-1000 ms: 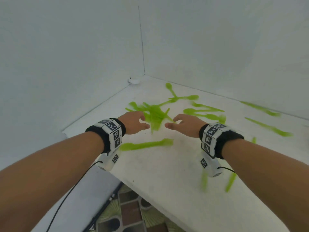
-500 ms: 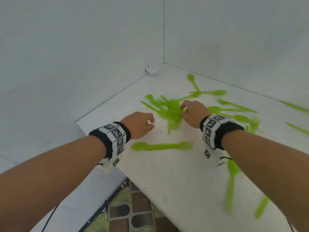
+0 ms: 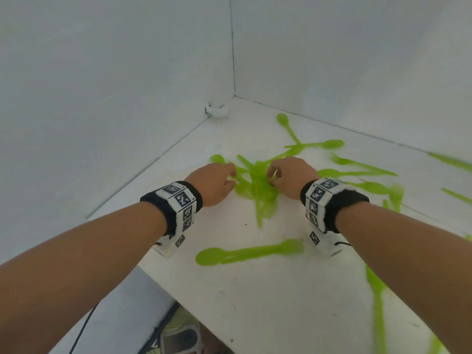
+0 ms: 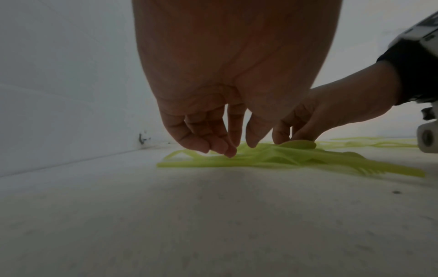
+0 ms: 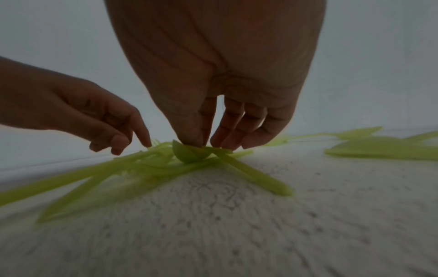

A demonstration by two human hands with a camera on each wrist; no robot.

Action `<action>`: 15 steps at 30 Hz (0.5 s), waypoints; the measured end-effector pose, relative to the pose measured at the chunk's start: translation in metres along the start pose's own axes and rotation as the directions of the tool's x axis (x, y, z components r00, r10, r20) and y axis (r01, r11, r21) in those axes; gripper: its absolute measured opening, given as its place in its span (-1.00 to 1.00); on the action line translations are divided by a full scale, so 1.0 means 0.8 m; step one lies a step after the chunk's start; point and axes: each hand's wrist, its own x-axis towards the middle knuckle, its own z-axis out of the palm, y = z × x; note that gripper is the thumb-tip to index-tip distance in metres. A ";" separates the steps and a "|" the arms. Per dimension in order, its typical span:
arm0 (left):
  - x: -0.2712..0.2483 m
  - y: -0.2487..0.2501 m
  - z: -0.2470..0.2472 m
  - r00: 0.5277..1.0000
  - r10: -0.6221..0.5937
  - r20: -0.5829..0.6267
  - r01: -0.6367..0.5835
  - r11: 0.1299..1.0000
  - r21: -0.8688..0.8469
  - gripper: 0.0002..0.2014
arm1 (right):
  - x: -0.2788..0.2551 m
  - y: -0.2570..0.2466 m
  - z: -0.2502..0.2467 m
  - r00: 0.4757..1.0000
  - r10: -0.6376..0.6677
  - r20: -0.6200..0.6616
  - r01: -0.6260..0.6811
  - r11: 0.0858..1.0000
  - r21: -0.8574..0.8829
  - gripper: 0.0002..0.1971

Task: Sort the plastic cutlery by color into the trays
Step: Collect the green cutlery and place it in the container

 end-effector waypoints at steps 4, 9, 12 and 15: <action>0.025 -0.008 -0.010 0.990 0.144 0.012 -0.144 0.989 -0.023 -0.69 | 0.009 -0.008 -0.001 0.998 0.060 0.001 -0.060 0.998 0.009 -0.92; 0.022 -0.006 -0.023 0.915 0.403 0.035 -0.398 0.911 -0.106 -0.81 | 0.008 -0.010 -0.007 0.990 0.138 -0.039 -0.137 0.990 0.028 -0.85; 0.004 0.009 -0.025 0.807 0.554 0.208 -0.546 0.832 -0.099 -0.80 | 0.001 -0.009 -0.003 0.977 0.199 -0.082 -0.195 0.979 0.053 -0.86; -0.013 0.026 -0.022 0.723 0.604 0.335 -0.603 0.789 -0.121 -0.72 | -0.012 -0.010 0.003 0.967 0.228 -0.116 -0.223 0.973 0.053 -0.90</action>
